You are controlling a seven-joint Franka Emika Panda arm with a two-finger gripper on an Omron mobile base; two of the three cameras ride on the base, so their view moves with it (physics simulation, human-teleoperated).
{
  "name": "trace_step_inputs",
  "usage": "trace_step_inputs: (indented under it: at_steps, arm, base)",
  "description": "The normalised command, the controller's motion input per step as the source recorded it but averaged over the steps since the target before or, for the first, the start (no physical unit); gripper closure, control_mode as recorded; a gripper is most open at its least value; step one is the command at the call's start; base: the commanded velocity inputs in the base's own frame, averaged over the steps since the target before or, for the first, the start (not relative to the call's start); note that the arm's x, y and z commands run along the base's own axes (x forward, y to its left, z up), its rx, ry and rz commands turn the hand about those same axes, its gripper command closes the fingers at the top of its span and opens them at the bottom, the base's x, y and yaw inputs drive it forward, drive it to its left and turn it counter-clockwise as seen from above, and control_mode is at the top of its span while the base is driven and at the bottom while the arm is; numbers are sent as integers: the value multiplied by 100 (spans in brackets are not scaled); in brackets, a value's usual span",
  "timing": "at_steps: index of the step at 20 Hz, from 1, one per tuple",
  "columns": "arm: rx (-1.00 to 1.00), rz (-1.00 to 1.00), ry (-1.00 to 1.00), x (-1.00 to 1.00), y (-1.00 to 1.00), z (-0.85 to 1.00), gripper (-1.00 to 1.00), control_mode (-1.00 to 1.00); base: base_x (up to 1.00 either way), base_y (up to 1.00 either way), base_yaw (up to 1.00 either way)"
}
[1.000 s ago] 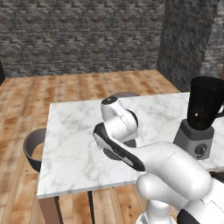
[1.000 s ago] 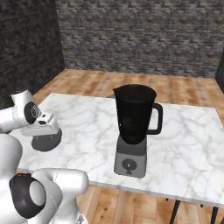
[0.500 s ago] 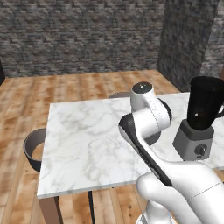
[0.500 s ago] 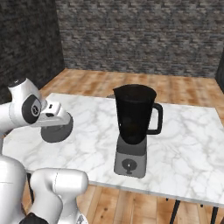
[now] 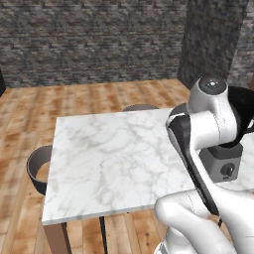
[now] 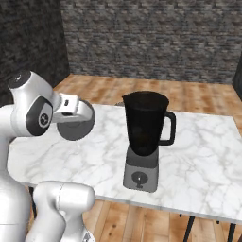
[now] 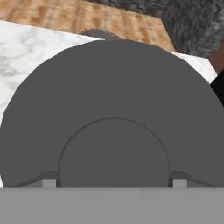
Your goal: Grab the garlic and lemon from the fridge, place them in the blender, close the lid, and turn on the blender to create a marinade.
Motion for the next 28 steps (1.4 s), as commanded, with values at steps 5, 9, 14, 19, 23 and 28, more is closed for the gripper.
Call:
trace_step_inputs:
  at_steps: [5, 9, 14, 19, 23, 28]
  arm:
    - [0, 0, -21, -8, -67, 100, 100, -100]
    - [0, 0, -14, 0, -65, 100, 100, -100]
    - [0, 0, -9, -1, -69, 79, 100, -100]
    - [3, 0, -1, 4, -82, 15, 100, -100]
    - [8, 3, 0, 24, -58, -1, 100, -100]
    - [3, 3, 15, 56, -16, 0, 100, -100]
  base:
    - [0, 0, 0]
    - [0, 0, 0]
    - [0, 0, 0]
    - [0, 0, 0]
    - [0, 0, 0]
    - [0, 0, 0]
